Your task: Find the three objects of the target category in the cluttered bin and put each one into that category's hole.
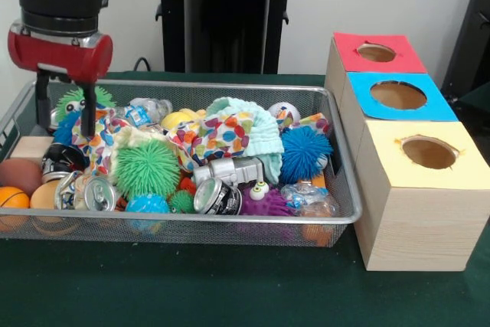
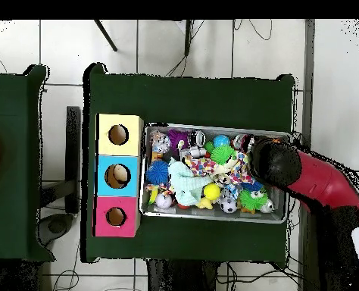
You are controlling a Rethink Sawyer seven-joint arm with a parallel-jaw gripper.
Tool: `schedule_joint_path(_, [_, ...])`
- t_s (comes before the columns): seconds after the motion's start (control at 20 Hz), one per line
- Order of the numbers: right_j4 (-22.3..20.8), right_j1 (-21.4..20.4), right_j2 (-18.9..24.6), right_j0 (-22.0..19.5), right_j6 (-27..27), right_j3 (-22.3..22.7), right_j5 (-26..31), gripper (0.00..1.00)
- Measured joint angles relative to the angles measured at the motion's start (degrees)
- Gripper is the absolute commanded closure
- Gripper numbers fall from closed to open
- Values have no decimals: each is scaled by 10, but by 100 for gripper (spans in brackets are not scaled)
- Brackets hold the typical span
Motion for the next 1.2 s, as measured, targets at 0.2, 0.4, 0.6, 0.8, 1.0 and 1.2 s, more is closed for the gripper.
schedule_joint_path(0.2, [-18, 8, 17, -7, 0, 0, 0, 0])
schedule_joint_path(0.4, [-35, 16, 33, -13, 0, 0, 0, 0])
schedule_joint_path(0.6, [-49, 22, 47, -20, 0, 0, 0, 0])
schedule_joint_path(0.8, [-60, 27, 59, -32, 0, 0, 0, 0])
schedule_joint_path(1.0, [-71, 36, 72, -52, 0, -3, 1, 0])
schedule_joint_path(1.2, [-80, 40, 83, -66, 0, -4, 9, 0])
